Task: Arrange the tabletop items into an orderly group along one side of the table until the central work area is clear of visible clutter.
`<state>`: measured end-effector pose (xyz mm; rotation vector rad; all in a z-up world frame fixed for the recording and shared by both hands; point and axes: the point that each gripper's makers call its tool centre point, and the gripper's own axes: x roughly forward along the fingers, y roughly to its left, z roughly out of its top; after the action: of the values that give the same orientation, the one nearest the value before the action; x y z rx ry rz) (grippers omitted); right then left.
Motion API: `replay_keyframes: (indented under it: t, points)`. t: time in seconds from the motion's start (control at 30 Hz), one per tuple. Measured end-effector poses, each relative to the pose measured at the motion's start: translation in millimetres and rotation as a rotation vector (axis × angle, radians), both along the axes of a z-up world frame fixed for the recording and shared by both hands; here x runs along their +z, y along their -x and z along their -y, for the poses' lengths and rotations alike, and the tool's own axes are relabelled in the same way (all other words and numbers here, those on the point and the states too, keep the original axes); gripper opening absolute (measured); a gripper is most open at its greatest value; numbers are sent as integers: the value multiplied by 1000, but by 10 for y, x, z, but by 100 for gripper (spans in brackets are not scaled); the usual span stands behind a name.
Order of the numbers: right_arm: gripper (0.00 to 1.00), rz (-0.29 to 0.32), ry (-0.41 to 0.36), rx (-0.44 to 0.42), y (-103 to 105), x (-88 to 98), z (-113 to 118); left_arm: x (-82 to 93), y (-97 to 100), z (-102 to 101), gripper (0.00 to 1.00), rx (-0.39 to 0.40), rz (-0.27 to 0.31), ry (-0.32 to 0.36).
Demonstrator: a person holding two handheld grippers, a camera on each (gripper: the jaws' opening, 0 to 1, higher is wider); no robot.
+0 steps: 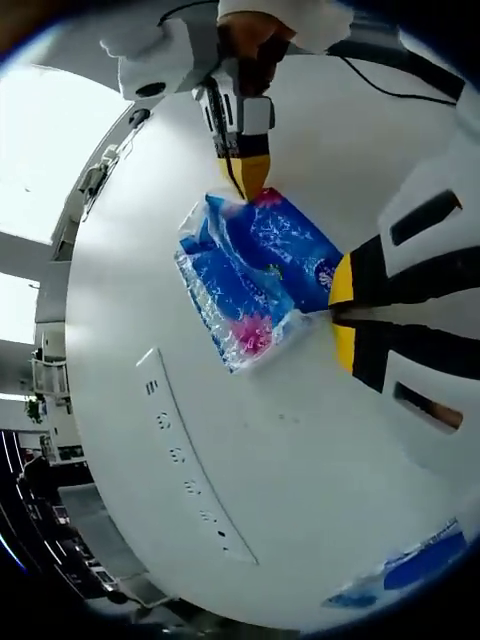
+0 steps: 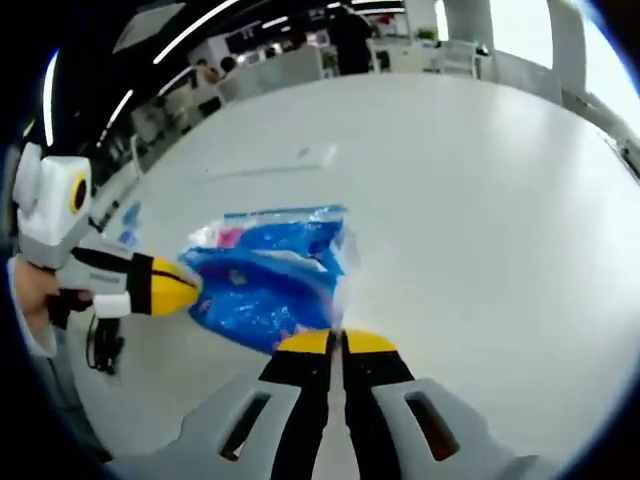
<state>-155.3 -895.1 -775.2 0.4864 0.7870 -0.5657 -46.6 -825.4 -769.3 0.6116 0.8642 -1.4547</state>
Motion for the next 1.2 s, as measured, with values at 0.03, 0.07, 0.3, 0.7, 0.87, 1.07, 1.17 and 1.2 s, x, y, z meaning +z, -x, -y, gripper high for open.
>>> replay_keyframes:
  t: [0.03,0.07,0.3,0.7,0.87,1.07,1.17,1.2]
  points:
    - [8,15,11,-3,-13,21,10,23,-23,-8,9,24,1,2]
    - [13,26,15,-6,-23,38,11,52,-28,-3,14,30,-3,15]
    - [38,131,30,-39,18,250,-40,255,-122,-74,37,66,25,74]
    - [61,251,28,-57,200,749,-271,632,-200,-445,81,189,-29,159]
    - [55,316,9,-45,264,921,-435,818,-203,-651,85,206,-15,193]
    - [58,339,15,-33,418,1047,-649,949,-156,-985,90,229,3,227]
    - [57,332,-3,-41,512,1075,-746,925,-129,-1135,90,242,-3,227]
    - [56,335,-36,-50,539,1093,-804,916,-119,-1177,90,247,-5,226]
